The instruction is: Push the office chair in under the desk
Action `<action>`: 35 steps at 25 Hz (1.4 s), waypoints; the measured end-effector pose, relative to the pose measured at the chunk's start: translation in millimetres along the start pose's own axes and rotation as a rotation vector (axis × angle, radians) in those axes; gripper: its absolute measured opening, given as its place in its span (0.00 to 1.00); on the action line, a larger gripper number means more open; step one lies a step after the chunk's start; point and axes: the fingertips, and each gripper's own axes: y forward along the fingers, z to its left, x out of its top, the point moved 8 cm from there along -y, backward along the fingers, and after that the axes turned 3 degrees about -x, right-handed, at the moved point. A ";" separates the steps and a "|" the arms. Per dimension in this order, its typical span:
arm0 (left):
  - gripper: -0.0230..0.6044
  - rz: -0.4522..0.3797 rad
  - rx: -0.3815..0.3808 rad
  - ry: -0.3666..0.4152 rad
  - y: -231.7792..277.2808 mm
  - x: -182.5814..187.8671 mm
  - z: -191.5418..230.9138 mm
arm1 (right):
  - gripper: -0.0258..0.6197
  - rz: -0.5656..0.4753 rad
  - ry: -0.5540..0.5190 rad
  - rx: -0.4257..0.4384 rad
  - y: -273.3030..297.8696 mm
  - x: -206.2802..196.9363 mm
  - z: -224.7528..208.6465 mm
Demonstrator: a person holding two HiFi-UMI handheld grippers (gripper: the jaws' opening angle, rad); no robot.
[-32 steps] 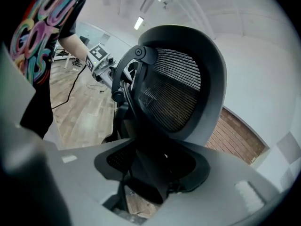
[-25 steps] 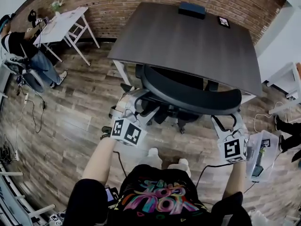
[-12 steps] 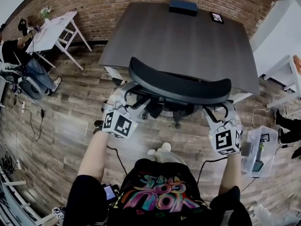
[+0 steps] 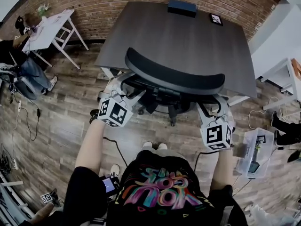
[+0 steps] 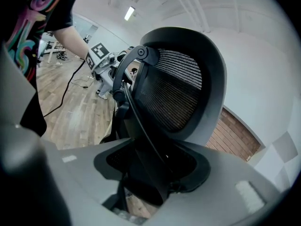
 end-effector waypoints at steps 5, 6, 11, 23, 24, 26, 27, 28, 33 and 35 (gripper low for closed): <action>0.47 -0.005 0.002 0.003 10.9 -0.3 8.5 | 0.38 -0.004 0.006 -0.001 10.7 -3.0 -10.4; 0.47 -0.005 0.005 0.003 13.1 0.3 9.3 | 0.38 -0.007 0.006 0.001 12.5 -4.5 -12.7; 0.47 0.001 0.013 0.000 23.1 2.6 12.0 | 0.39 -0.011 0.004 0.002 19.6 -8.1 -23.7; 0.46 0.010 0.039 -0.024 22.1 9.7 15.4 | 0.39 -0.061 0.045 -0.009 19.8 -3.1 -29.4; 0.46 0.008 0.041 -0.022 22.7 12.4 14.5 | 0.38 -0.065 0.050 -0.013 18.3 -3.3 -30.2; 0.44 0.012 0.040 -0.008 23.9 15.7 11.8 | 0.36 -0.080 0.061 -0.025 14.6 -1.9 -30.9; 0.44 0.015 0.042 -0.002 23.9 16.5 10.7 | 0.34 -0.089 0.071 -0.032 12.6 -0.9 -31.0; 0.44 0.016 0.045 0.000 23.3 17.2 10.0 | 0.32 -0.099 0.084 -0.039 10.7 -0.2 -31.1; 0.42 -0.014 0.072 -0.054 17.7 25.7 9.8 | 0.28 -0.145 0.145 -0.080 0.9 1.6 -35.9; 0.40 -0.028 0.090 -0.081 15.2 29.3 9.2 | 0.27 -0.156 0.173 -0.087 -2.9 0.9 -37.0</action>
